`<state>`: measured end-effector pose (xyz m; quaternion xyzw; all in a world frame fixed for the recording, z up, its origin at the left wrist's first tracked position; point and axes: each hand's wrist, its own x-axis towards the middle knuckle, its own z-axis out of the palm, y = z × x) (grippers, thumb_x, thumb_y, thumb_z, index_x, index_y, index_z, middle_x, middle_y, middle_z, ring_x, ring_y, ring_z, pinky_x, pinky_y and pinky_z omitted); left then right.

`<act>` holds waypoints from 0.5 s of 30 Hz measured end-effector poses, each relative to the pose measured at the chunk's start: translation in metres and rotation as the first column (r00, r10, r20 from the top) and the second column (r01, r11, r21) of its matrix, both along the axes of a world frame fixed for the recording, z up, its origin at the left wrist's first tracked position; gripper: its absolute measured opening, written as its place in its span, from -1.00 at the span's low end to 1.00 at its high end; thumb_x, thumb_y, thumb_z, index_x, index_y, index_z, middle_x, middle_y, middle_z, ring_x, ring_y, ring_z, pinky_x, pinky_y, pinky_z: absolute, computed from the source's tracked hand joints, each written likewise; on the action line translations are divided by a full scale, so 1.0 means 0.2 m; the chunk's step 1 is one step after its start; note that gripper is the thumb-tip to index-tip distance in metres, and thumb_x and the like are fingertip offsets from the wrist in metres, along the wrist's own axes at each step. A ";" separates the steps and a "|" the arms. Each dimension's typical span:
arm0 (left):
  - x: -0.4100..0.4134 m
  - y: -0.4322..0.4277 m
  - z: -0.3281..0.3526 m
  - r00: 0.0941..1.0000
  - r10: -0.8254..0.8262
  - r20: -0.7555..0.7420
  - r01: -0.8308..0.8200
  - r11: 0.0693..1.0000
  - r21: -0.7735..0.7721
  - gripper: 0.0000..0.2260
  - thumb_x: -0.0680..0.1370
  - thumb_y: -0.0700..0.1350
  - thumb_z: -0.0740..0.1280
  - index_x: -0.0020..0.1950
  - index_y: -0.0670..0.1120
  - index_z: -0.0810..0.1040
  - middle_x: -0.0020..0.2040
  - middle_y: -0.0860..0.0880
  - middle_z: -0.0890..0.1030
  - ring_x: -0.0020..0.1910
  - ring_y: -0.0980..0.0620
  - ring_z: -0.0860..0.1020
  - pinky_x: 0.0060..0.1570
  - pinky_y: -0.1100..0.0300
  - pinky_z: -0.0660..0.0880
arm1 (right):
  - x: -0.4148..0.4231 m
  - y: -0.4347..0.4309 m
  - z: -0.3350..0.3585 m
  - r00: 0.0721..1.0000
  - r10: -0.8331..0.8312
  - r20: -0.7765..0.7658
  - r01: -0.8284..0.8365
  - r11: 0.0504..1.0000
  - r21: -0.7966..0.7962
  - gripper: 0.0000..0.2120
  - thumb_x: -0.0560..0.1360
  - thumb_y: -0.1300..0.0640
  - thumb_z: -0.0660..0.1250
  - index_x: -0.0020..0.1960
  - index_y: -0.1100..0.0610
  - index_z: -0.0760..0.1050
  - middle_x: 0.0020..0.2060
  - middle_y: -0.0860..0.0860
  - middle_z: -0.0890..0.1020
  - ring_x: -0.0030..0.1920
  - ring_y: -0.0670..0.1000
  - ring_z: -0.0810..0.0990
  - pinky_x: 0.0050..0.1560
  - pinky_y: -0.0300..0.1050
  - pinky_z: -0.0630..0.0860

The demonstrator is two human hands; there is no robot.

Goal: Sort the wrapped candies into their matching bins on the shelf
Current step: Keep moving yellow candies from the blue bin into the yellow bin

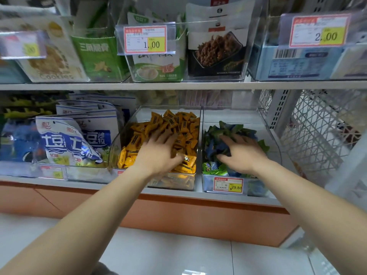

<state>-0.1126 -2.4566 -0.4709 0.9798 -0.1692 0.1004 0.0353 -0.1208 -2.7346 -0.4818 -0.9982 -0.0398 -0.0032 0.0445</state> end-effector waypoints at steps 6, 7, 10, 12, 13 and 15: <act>0.00 -0.01 -0.04 0.993 0.047 -0.105 -0.044 0.999 0.026 -0.30 0.52 0.38 0.10 0.61 0.18 0.03 0.64 0.08 -0.04 0.61 -0.05 -0.09 0.50 -0.16 0.04 | 0.02 0.02 -0.07 0.995 -0.026 -0.100 0.031 0.999 0.041 -0.18 0.47 -0.39 0.15 0.56 -0.24 -0.21 0.60 0.00 0.06 0.57 0.21 0.02 0.50 0.19 0.06; 0.00 -0.01 -0.04 0.991 0.057 -0.118 -0.054 0.998 0.025 -0.30 0.52 0.38 0.11 0.60 0.19 0.04 0.64 0.08 -0.03 0.61 -0.05 -0.08 0.50 -0.17 0.05 | 0.02 0.03 -0.07 0.994 -0.036 -0.108 0.041 0.998 0.046 -0.17 0.46 -0.38 0.17 0.57 -0.23 -0.20 0.59 0.02 0.08 0.56 0.22 0.02 0.49 0.20 0.07; 0.01 -0.02 -0.02 0.989 0.062 -0.136 -0.061 0.998 0.015 -0.30 0.50 0.36 0.16 0.59 0.19 0.08 0.63 0.08 0.02 0.60 -0.06 -0.03 0.50 -0.17 0.08 | 0.04 0.06 -0.04 0.989 -0.041 -0.141 0.055 0.994 0.092 -0.16 0.43 -0.32 0.24 0.56 -0.19 -0.12 0.56 0.08 0.16 0.54 0.26 0.09 0.45 0.21 0.19; 0.01 -0.03 0.01 0.987 0.060 -0.149 -0.061 0.998 -0.002 -0.30 0.49 0.35 0.20 0.58 0.18 0.12 0.63 0.07 0.05 0.60 -0.07 -0.01 0.51 -0.17 0.10 | 0.05 0.07 -0.01 0.985 -0.046 -0.165 0.065 0.992 0.107 -0.18 0.42 -0.30 0.27 0.55 -0.18 -0.05 0.53 0.11 0.22 0.51 0.28 0.15 0.42 0.19 0.26; 0.00 -0.03 0.03 0.985 0.061 -0.164 -0.062 0.998 -0.005 -0.29 0.48 0.34 0.22 0.58 0.18 0.13 0.63 0.07 0.06 0.60 -0.08 0.00 0.51 -0.17 0.10 | 0.04 0.07 0.03 0.984 -0.047 -0.172 0.064 0.993 0.095 -0.19 0.42 -0.30 0.28 0.55 -0.18 -0.01 0.52 0.11 0.24 0.49 0.29 0.19 0.41 0.17 0.29; -0.02 -0.04 0.06 0.982 0.066 -0.180 -0.067 0.998 -0.002 -0.29 0.47 0.31 0.25 0.58 0.17 0.14 0.62 0.05 0.11 0.59 -0.12 0.02 0.51 -0.18 0.11 | 0.02 0.07 0.08 0.989 -0.041 -0.141 0.050 0.997 0.058 -0.25 0.43 -0.28 0.28 0.54 -0.15 0.11 0.49 0.12 0.29 0.45 0.28 0.27 0.37 0.15 0.35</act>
